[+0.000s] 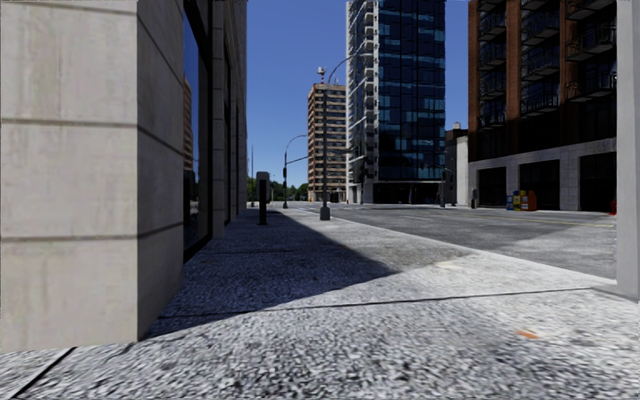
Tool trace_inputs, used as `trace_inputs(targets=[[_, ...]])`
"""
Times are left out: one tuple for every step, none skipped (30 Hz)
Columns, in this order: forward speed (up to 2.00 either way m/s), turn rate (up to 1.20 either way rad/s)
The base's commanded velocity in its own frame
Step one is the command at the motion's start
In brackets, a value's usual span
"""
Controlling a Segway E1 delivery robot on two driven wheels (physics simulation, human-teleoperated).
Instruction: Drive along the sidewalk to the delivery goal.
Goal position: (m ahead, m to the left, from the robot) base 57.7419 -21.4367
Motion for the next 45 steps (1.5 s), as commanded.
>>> trace_inputs(targets=[[2.0, -0.32], [2.0, -0.32], [2.0, -0.17], [2.0, -0.17], [2.0, 0.0], [2.0, 0.0], [2.0, 0.0], [2.0, 0.0], [2.0, 0.0], [2.0, 0.0], [2.0, 0.0], [2.0, 0.0], [2.0, 0.0], [2.0, 0.0], [2.0, 0.0], [2.0, 0.0], [2.0, 0.0], [2.0, 0.0], [2.0, 0.0], [2.0, 0.0], [2.0, 0.0], [2.0, 0.0], [2.0, 0.0], [2.0, 0.0], [2.0, 0.0], [2.0, 0.0], [2.0, 0.0], [2.0, 0.0], [2.0, 0.0], [2.0, 0.0], [2.0, 0.0], [2.0, 0.0], [2.0, 0.0], [2.0, 0.0], [2.0, 0.0], [2.0, 0.0], [2.0, 0.0], [2.0, 0.0], [2.0, 0.0], [2.0, 0.0], [2.0, 0.0], [2.0, 0.0], [2.0, 0.0], [2.0, 0.0], [2.0, 0.0]])
